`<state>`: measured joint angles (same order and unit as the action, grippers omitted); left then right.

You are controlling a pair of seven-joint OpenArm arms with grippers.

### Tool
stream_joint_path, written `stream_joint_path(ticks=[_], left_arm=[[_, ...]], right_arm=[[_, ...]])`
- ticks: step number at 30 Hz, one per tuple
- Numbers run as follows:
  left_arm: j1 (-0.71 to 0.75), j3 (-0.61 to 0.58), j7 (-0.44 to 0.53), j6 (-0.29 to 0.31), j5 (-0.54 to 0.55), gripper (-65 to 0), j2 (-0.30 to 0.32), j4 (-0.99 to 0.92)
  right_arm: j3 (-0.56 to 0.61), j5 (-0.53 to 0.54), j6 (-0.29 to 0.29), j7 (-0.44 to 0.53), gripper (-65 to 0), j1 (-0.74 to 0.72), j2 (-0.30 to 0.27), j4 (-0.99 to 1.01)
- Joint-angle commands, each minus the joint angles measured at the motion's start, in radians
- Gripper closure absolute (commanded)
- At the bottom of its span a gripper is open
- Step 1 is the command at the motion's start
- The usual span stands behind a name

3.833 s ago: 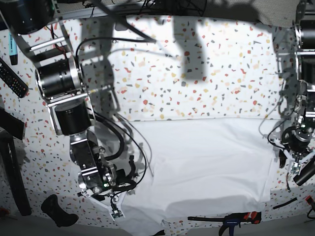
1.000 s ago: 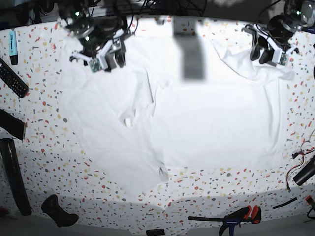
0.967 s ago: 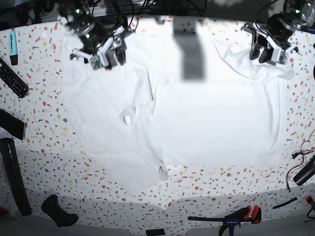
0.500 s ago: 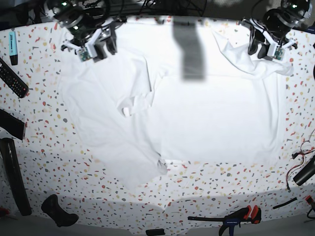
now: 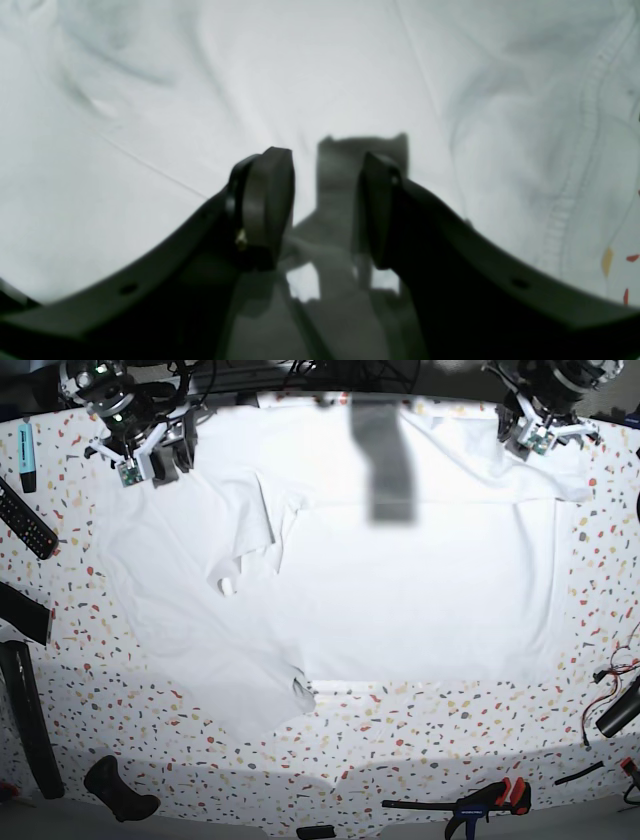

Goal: Fold the T-shirt properly
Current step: 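Release the shirt and raise both grippers above the collar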

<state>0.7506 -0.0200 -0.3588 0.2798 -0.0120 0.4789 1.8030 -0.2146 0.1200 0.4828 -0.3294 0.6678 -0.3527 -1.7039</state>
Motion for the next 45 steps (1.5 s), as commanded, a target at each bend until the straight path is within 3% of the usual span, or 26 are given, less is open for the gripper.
stream_joint_path(ticks=[1,7,10,15,20,29,45], left_arm=[[0.028,0.002,-0.146,-0.05,-0.091,-18.7,0.01,-0.023],[0.028,0.002,-0.143,-0.175,-0.253,-18.7,0.01,-0.023],[0.028,0.001,-0.144,-0.191,-0.307,-18.7,0.01,-0.023],[0.028,0.001,-0.169,-0.192,-0.32,-18.7,0.009,-0.023],[0.03,0.001,-0.241,-0.197,-0.32,-18.7,0.008,-0.021],[0.041,0.0,-0.25,-0.315,-0.323,-18.7,0.009,0.138],[0.008,0.0,-0.254,-0.315,-0.356,-18.7,0.009,0.188]], right_arm=[[-0.008,-0.084,-0.041,-0.172,-25.9,0.031,-0.013,0.027],[-0.008,-0.083,-0.041,-0.183,-25.9,0.032,-0.026,0.027],[-0.008,-0.084,-0.042,-0.199,-25.9,0.035,-0.061,0.027],[-0.008,-0.077,-0.05,-0.2,-25.9,0.034,-0.102,0.027],[-0.008,-0.057,-0.05,-0.219,-25.9,0.034,-0.107,0.027],[-0.008,-0.057,-0.05,-0.225,-25.9,0.033,-0.107,0.027],[-0.009,-0.069,-0.05,-0.241,-25.9,0.034,-0.108,0.027]])
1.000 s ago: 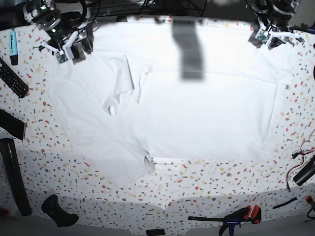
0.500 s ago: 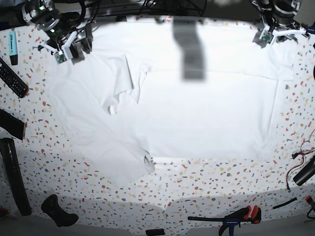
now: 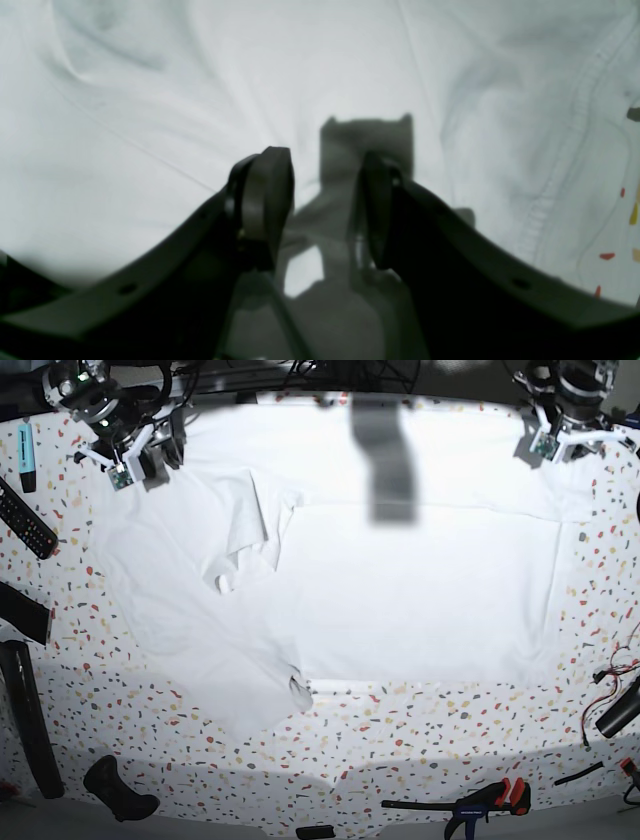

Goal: Fold the T-shirt properly
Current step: 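Release the shirt and raise both grippers above the collar, then move both grippers out to the shirt's side edges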

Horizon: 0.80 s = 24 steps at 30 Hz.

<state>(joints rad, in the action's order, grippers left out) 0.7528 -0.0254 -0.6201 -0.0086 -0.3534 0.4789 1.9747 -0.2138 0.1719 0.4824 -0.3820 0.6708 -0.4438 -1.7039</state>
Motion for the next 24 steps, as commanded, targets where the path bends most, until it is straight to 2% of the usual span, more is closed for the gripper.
stream_joint_path(ticks=[1,13,19,24], left_arm=[[-0.001,0.006,0.006,-0.027,-0.026,-18.7,0.009,0.017],[-0.016,0.006,0.0,-0.03,-0.032,-18.7,0.009,0.017],[-0.035,0.006,0.004,-0.03,-0.031,-18.7,0.009,0.017],[-0.066,0.006,0.004,-0.029,-0.031,-18.7,0.009,0.017]], right_arm=[[-0.01,-0.121,-0.05,-0.188,-25.9,0.031,-0.016,0.027],[-0.057,-0.135,-0.049,-0.206,-25.9,0.067,-0.023,0.027],[-0.061,-0.135,-0.05,-0.175,-25.9,0.11,-0.062,0.027],[-0.061,-0.071,-0.051,-0.172,-25.9,0.108,-0.068,-0.014]])
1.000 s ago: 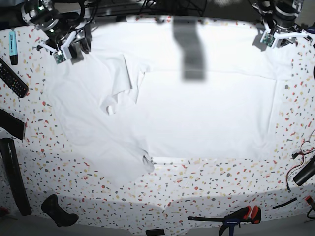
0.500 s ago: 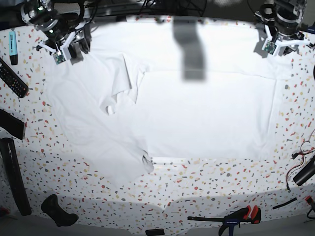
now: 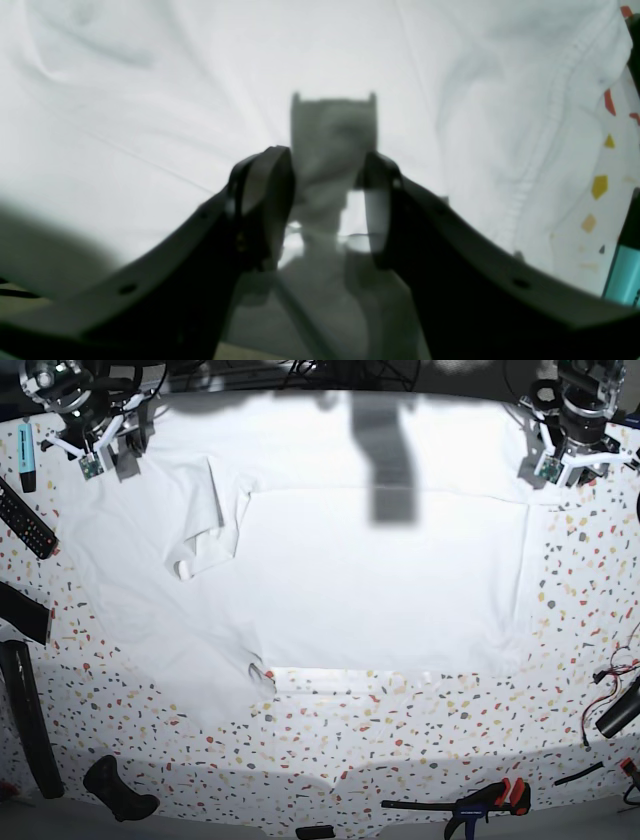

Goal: Fold the T-shirt properly
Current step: 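Move both grippers out to the shirt's side edges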

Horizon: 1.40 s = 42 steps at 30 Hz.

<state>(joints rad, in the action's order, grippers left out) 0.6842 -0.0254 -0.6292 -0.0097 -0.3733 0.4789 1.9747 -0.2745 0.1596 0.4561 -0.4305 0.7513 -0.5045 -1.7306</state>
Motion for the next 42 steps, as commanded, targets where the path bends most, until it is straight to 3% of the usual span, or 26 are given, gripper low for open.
stream_joint_path(ticks=[1,9,17,22,25,28,32,38,42], left_arm=[[-0.005,0.006,0.013,-0.028,-0.011,-18.7,0.009,0.017],[-0.08,0.006,0.025,-0.028,-0.012,-18.7,0.009,0.017],[-0.144,0.006,0.026,-0.016,0.011,-18.7,0.009,0.018],[-0.188,0.006,0.131,0.129,0.226,-18.7,0.009,0.017],[-0.29,0.006,0.12,0.208,0.278,-18.7,0.009,0.017],[-0.42,0.006,0.103,0.249,0.297,-18.7,0.009,0.016],[-0.621,0.006,0.027,0.332,0.496,-19.6,0.008,-0.039],[-0.89,0.006,0.014,0.345,0.628,-30.3,-0.024,-0.376],[-1.089,0.006,-0.068,0.458,0.776,-31.1,-0.042,-0.689]], right_arm=[[0.0,-0.042,-0.025,-0.123,-25.9,0.028,-0.008,0.0],[0.0,-0.024,-0.028,-0.124,-25.9,0.025,-0.008,-0.211],[0.0,-0.024,-0.092,-0.212,-25.9,-0.074,-0.008,-0.334],[0.0,0.013,-0.152,-0.197,-25.9,-0.166,-0.008,-0.334],[0.0,0.028,-0.157,-0.198,-25.9,-0.241,-0.008,-0.334],[0.0,0.028,-0.156,-0.211,-25.9,-0.303,-0.008,-0.334],[0.0,0.036,-0.156,-0.283,-25.9,-0.347,-0.008,-0.334],[0.0,0.035,-0.156,-0.387,-26.3,-0.357,-0.008,-0.334],[0.0,0.036,-0.156,-0.382,-33.2,-0.357,-0.007,-0.334]])
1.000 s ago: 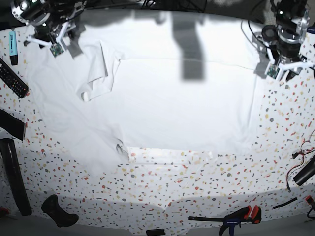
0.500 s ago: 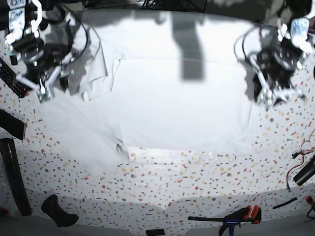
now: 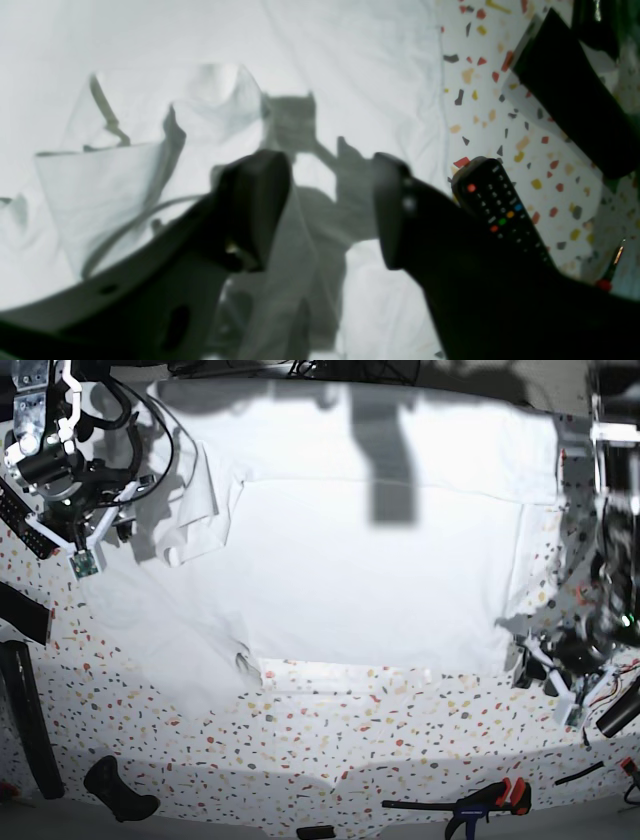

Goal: Fold the T-shirt properly
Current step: 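Move both grippers out to the shirt's side edges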

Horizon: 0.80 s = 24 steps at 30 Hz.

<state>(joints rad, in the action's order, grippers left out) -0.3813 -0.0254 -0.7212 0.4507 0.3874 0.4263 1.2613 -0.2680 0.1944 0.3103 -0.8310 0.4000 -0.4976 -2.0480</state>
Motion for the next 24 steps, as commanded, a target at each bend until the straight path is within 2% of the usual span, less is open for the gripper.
stream_joint_path(ticks=[1,5,8,9,12,15,18,24], left_arm=[[-0.072,0.006,0.02,0.02,0.045,-31.1,0.003,-0.056],[-0.256,0.006,0.022,0.12,0.119,-31.1,-0.031,-0.377],[-0.372,0.006,0.044,0.189,0.118,-31.1,-0.064,-0.618],[-0.402,0.006,0.081,0.206,0.118,-31.1,-0.073,-0.695],[-0.451,0.006,0.285,0.212,0.103,-31.2,-0.08,-0.87],[-0.453,0.006,0.394,0.212,-0.024,-31.2,-0.074,-0.929],[-0.438,0.006,0.388,0.212,-0.096,-31.2,-0.068,-0.929],[-0.411,0.006,0.275,0.218,0.006,-31.2,-0.058,-0.929]], right_arm=[[-0.007,0.001,-0.011,0.018,-34.3,-0.006,-0.014,-0.016],[-0.007,0.015,-0.01,0.01,-34.3,-0.006,-0.009,-0.016],[-0.007,0.053,-0.01,-0.008,-34.3,-0.006,-0.009,-0.016],[-0.007,0.053,-0.01,-0.008,-34.3,-0.006,-0.009,-0.016],[-0.007,0.053,-0.01,-0.019,-34.3,-0.006,-0.009,-0.016],[-0.007,0.053,-0.01,-0.05,-34.3,-0.006,-0.01,-0.016],[-0.007,0.053,-0.01,-0.054,-34.3,-0.006,-0.009,-0.016],[-0.007,0.053,-0.01,-0.061,-34.3,-0.006,-0.01,-0.016]])
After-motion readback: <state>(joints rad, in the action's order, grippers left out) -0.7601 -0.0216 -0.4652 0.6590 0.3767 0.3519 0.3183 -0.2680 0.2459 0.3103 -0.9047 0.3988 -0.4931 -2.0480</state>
